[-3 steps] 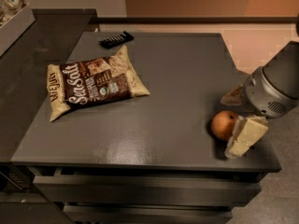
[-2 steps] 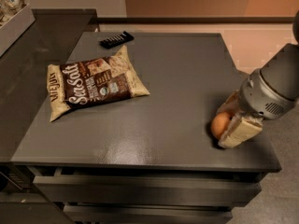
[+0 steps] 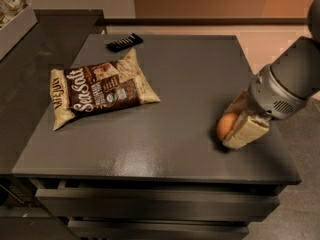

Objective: Move orange near brown chip bag

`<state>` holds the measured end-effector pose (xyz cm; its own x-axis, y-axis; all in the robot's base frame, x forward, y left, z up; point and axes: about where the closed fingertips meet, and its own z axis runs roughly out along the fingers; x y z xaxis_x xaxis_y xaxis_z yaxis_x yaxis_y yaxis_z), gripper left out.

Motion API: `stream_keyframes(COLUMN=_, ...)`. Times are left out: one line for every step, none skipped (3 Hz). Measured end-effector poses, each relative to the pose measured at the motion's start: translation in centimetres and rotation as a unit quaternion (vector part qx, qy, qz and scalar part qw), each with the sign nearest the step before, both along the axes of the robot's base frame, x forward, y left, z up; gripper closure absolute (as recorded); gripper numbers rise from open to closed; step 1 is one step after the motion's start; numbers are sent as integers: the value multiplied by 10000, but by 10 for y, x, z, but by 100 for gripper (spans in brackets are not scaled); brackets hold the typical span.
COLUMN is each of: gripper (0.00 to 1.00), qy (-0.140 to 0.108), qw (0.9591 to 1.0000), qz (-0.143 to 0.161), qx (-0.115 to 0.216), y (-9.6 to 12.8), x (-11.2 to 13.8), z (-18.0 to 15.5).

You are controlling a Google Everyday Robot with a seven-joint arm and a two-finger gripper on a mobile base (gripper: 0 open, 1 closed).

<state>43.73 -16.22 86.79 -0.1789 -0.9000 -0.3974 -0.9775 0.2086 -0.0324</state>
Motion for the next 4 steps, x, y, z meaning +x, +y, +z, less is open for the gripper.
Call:
stream_keyframes(gripper=100, qy=-205, qw=9998, qz=-23, qx=25, y=27, x=22, z=14)
stream_keyframes(gripper=100, qy=-358, qw=9994, qz=19, qx=25, y=54, x=51, z=19)
stream_keyframes(gripper=100, qy=-435, qw=9990, qz=59, qx=41, y=74, x=79, z=17)
stream_keyframes(gripper=100, qy=-453, qw=9989, qz=96, qx=68, y=88, x=105, z=10)
